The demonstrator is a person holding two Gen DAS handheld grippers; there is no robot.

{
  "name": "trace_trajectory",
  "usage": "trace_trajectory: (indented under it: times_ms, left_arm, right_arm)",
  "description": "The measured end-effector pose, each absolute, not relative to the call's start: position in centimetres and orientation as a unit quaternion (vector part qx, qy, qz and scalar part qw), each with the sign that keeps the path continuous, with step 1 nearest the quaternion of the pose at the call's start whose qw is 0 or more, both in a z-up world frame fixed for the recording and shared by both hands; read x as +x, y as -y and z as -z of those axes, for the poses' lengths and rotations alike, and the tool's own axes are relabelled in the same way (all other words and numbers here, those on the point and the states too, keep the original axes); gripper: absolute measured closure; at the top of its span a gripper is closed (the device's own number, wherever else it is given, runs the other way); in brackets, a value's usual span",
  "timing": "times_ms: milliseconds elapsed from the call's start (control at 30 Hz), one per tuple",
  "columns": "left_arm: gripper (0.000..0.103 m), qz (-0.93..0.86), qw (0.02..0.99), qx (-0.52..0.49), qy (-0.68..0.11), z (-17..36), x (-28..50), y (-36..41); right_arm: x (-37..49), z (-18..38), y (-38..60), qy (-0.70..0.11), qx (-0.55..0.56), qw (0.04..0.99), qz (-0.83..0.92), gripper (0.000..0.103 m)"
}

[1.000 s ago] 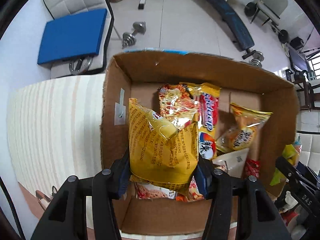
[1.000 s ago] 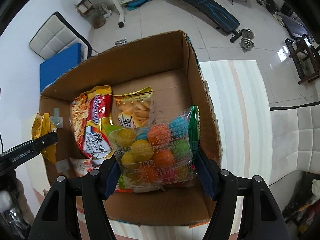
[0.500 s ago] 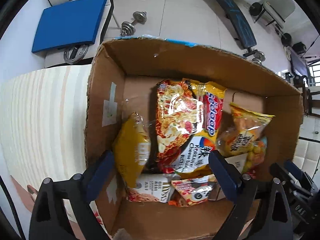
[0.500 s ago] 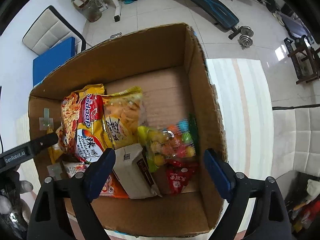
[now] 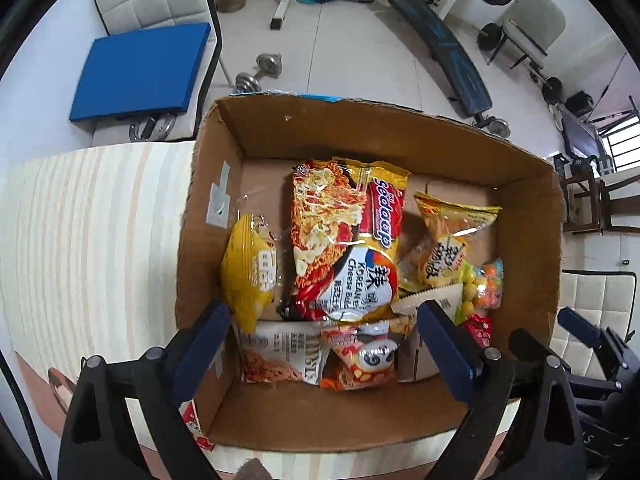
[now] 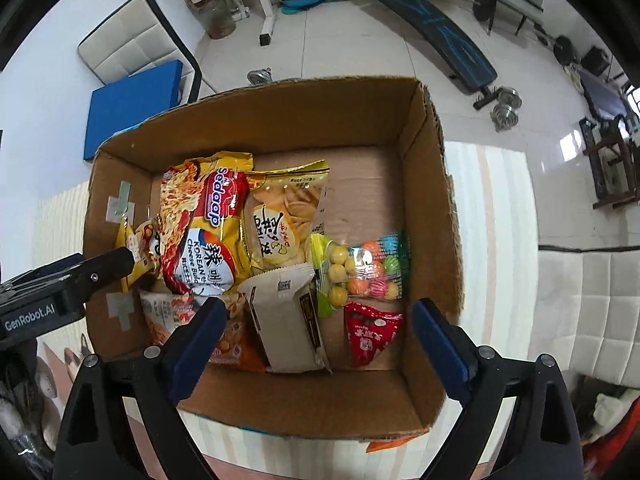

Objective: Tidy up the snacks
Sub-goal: 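Carry the yellow bag and candy bag into the box and open both tools, then grasp the round egg snack with the left tool while the right grasps the orange bag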

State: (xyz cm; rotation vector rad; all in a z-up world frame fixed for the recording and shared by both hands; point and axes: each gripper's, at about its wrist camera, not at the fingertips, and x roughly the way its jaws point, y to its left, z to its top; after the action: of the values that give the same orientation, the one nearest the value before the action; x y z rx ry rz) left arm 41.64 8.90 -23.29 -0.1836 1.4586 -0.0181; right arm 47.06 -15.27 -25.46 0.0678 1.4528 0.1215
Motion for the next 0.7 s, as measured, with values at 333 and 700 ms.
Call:
trace_trajectory:
  times_ms: [333,700]
  left_arm:
    - [0.005,0.021,0.788,-0.079,-0.61,19.1,36.1,-7.9]
    - [0.005,-0.008,0.818,-0.078,-0.57,18.3,28.4,-7.6]
  right_arm:
    - [41.6,21.6,14.2,-0.621,0.012,0.78,-0.07,0.006]
    - [34.8,20.5,15.3,-0.616,0.047,0.782,-0.087,0.006]
